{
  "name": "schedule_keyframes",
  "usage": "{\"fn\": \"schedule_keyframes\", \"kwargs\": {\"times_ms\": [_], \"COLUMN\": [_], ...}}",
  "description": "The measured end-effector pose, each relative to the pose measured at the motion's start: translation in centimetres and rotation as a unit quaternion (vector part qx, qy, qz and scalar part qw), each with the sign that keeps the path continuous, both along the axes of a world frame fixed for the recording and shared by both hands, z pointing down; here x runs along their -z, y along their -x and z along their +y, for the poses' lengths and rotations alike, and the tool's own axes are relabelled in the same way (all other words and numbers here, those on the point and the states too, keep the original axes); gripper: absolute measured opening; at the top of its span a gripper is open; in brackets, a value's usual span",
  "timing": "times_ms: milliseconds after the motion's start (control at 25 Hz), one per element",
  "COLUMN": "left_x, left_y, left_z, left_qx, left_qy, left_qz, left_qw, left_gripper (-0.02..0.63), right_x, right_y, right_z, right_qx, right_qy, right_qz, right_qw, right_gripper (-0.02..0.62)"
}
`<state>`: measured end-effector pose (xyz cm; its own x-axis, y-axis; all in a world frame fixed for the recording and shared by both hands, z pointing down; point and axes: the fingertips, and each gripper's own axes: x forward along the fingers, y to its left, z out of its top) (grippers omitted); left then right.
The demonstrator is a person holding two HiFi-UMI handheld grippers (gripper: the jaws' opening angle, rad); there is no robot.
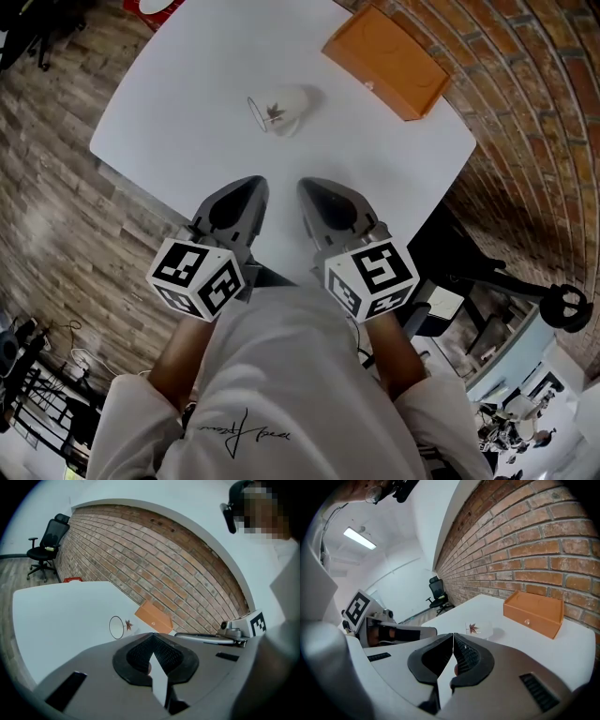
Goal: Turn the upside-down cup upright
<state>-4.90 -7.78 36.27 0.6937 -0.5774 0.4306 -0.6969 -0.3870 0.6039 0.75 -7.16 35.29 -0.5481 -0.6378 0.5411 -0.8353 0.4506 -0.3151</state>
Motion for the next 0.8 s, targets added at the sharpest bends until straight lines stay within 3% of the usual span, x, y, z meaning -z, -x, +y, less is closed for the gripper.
{"fn": "schedule_keyframes", "kwargs": {"times_ms": [800], "left_x": [-2.9], "left_y": [0.2], "left_z": [-3.5], "left_qx": [-0.002], "left_qy": [0.033], "left_qz": [0.003], "left_qw": [0.9994], "left_gripper": [0.009], "right_x": [-2.5], "right_y": [0.0], "right_z": [-4.4], "right_qx": [0.001], "right_qy": [0.019], "right_qz": [0.01], "right_qw": [1.0], "right_gripper": [0.021]}}
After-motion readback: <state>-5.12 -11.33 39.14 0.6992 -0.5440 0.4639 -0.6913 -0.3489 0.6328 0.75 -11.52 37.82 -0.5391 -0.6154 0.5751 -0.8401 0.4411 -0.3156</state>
